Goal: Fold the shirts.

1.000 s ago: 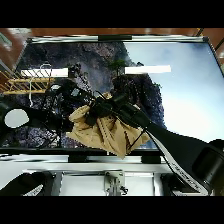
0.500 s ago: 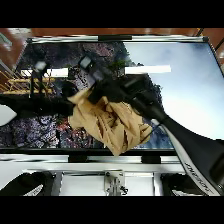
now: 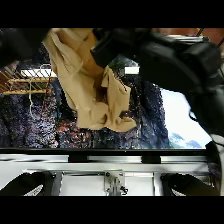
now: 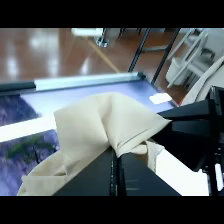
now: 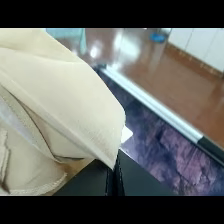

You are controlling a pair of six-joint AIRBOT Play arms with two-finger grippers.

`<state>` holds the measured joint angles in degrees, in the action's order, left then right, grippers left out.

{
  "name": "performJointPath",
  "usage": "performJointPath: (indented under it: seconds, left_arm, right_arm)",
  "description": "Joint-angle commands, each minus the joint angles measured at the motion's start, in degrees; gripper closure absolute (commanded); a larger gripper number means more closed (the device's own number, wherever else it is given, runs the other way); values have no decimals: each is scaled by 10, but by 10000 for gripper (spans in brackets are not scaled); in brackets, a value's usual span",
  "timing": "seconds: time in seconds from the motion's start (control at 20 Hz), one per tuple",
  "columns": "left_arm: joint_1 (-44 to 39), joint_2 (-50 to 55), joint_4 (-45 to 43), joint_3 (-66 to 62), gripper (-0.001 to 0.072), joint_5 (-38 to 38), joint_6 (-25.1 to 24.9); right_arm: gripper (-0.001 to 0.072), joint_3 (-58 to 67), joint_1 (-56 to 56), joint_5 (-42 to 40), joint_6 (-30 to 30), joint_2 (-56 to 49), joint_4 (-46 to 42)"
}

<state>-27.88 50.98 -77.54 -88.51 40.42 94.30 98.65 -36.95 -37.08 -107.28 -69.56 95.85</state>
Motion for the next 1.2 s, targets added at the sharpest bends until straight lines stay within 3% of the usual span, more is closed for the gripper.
performJointPath:
  seconds: [0.0, 0.25, 0.3, 0.4, 0.45, 0.55, 0.7, 0.8, 0.95, 1.05, 1.15]
  left_arm:
    - [1, 5, -7, -31, 652, 47, -51]
    - [1, 47, -49, 10, 640, 248, -68]
    - [1, 57, -57, 24, 540, 262, -68]
    - [1, 82, -59, 44, 83, 282, -55]
    - [1, 94, -64, 43, 20, 303, -51]
    - [1, 100, -96, 43, 21, 363, -47]
    - [1, 96, -125, 57, 21, 495, 10]
    - [-4, 67, -125, 135, 21, 466, 73]
    - [-17, 14, -82, 324, 19, 356, 157]
    - [-26, -3, -3, 443, 19, 238, 191]
    - [-43, 0, 66, 520, 19, 100, 192]
  right_arm:
    - [649, 15, 2, -43, 44, 33, -23]
    - [649, 14, 2, -257, 144, 3, -81]
    - [649, 14, 2, -284, 154, -10, -80]
    - [649, 14, 2, -303, 174, -33, -78]
    - [649, 14, 2, -302, 185, -42, -79]
    - [649, 14, 2, -302, 192, -53, -80]
    - [649, 14, 2, -302, 199, -57, -80]
    - [649, 14, 2, -302, 199, -57, -87]
    - [649, 14, 2, -303, 202, -57, -94]
    - [649, 14, 2, -302, 202, -57, -94]
    - [649, 14, 2, -302, 202, -57, -94]
